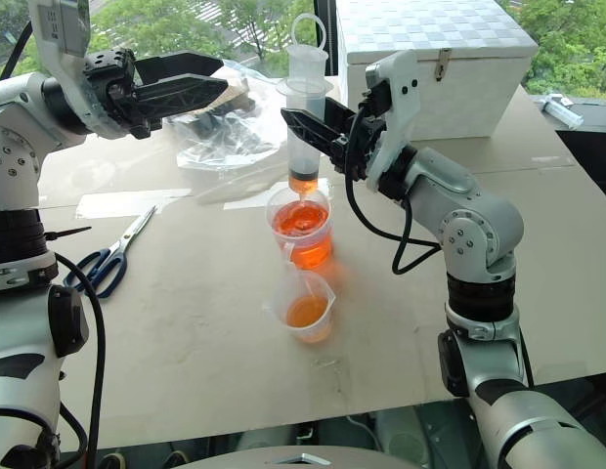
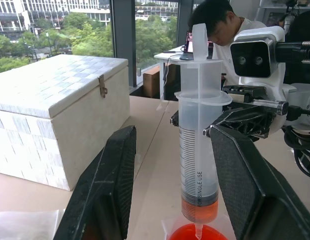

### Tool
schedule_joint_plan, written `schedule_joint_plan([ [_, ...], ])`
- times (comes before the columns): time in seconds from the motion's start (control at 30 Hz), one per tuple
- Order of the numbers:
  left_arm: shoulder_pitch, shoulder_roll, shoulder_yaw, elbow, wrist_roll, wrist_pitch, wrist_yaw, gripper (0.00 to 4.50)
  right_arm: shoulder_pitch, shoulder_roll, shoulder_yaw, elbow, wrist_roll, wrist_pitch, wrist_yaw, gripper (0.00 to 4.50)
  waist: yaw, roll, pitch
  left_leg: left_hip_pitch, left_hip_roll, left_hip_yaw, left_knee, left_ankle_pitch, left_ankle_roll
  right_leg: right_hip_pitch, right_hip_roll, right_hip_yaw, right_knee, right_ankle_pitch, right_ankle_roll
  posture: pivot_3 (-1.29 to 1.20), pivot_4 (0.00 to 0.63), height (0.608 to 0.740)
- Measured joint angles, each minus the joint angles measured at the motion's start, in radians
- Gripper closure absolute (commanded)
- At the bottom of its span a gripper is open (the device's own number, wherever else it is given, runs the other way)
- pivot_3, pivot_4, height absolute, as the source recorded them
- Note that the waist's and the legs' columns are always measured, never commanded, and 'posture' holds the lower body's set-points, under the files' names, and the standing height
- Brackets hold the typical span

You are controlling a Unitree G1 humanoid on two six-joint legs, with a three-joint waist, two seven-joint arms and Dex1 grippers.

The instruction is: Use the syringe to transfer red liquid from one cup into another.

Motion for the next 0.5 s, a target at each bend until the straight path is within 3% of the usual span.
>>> schedule_joint_plan([
  [0.3,0.016,-0.006,0.000,-0.030,-0.009,-0.010,-0.010,2.18,0.059,-0.028,0.058,0.001,-0.041,-0.034,0.027,3.06,0.000,0.000,0.000,0.000,0.000,0.000,0.000,0.000,0.000,0.000,0.000,0.002,0.000,0.000,0.000,0.00,0.150,0.740],
  [0.5,0.001,-0.029,-0.005,-0.029,-0.025,-0.007,-0.038,2.18,0.027,-0.013,0.024,0.000,0.006,-0.041,0.022,3.06,0.000,0.000,0.000,0.000,0.000,0.000,0.000,0.000,0.000,0.000,0.000,0.001,0.000,0.000,0.000,0.00,0.150,0.740],
])
